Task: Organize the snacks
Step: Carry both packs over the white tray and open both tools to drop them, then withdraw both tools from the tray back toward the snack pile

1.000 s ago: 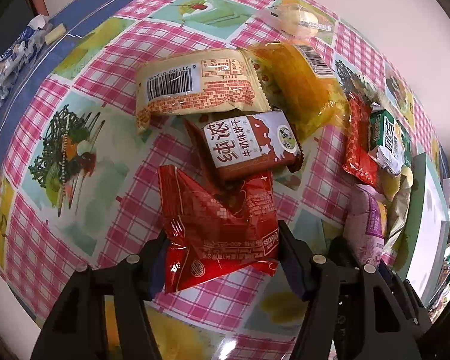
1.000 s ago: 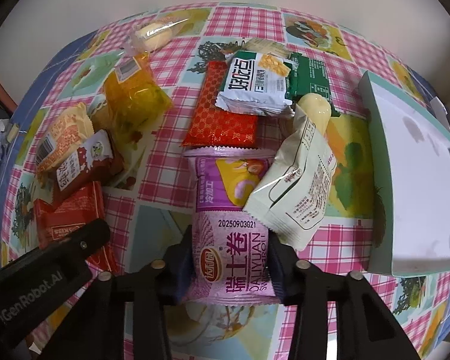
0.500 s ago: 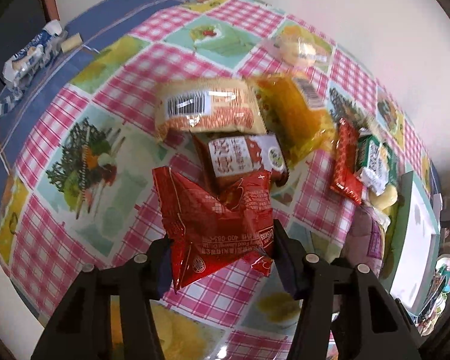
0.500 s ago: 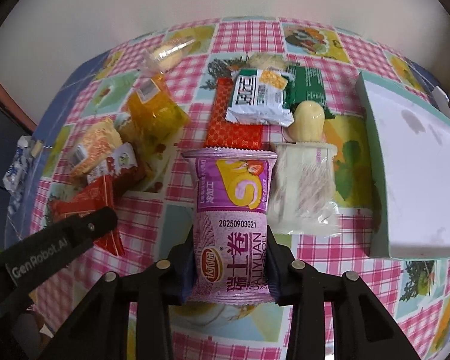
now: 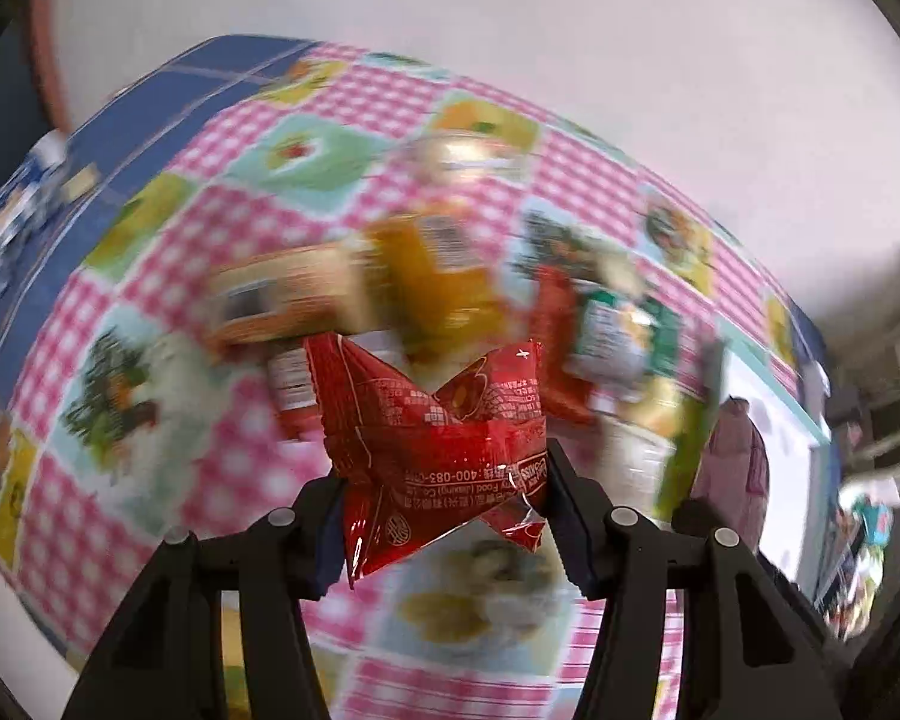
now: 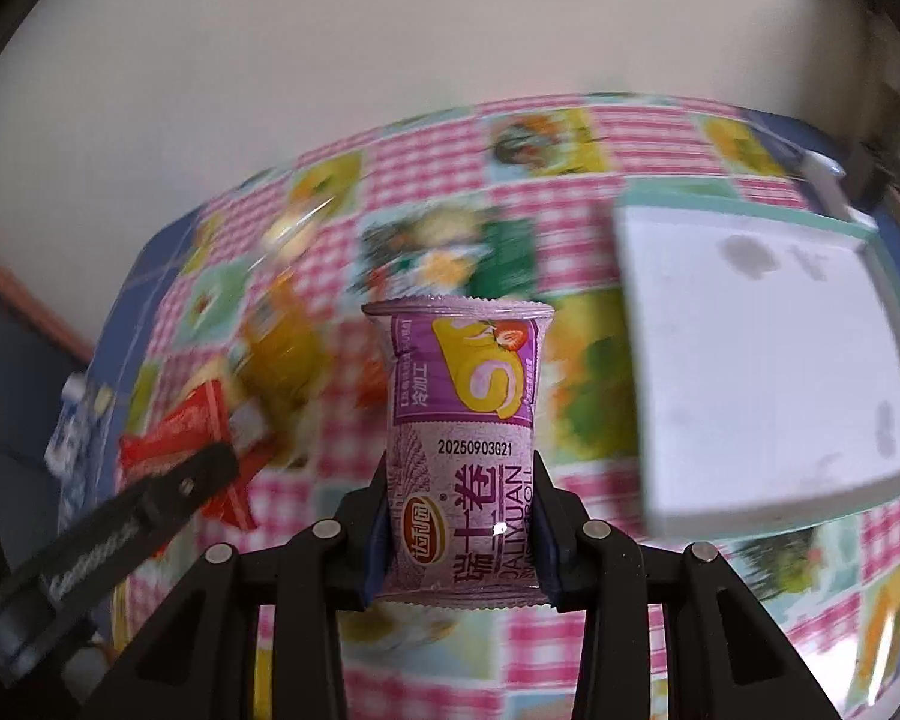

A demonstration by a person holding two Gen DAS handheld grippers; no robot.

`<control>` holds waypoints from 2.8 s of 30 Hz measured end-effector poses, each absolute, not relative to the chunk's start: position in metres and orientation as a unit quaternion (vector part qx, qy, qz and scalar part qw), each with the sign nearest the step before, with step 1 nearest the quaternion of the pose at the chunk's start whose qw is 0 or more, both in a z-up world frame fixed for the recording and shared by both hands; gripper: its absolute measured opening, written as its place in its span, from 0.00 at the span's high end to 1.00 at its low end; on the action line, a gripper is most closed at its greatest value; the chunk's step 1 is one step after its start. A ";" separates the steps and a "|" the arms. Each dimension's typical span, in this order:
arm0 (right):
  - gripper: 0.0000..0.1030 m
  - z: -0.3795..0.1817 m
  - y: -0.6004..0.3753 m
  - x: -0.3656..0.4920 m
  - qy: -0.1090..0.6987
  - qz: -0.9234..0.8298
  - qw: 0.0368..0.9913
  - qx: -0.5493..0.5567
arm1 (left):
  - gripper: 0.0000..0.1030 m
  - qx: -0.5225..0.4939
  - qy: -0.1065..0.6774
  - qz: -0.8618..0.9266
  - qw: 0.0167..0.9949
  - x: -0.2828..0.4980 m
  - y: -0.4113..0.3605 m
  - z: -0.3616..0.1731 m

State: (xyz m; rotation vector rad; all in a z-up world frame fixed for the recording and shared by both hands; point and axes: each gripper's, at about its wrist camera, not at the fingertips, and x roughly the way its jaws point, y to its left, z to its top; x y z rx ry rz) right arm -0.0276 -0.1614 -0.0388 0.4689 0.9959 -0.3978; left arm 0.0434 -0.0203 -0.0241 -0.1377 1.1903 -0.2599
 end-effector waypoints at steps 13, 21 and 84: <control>0.60 -0.053 -0.295 -0.066 0.445 -0.321 0.776 0.311 | 0.43 0.024 0.548 -0.280 0.788 0.046 -0.191 -0.019; 0.60 -0.061 -0.356 -0.087 0.427 -0.383 0.745 0.339 | 0.43 0.046 0.560 -0.326 0.760 0.056 -0.260 -0.044; 0.00 -0.053 -0.326 -0.043 0.435 -0.307 0.798 0.283 | 0.02 0.062 0.495 -0.171 0.850 0.098 -0.187 -0.042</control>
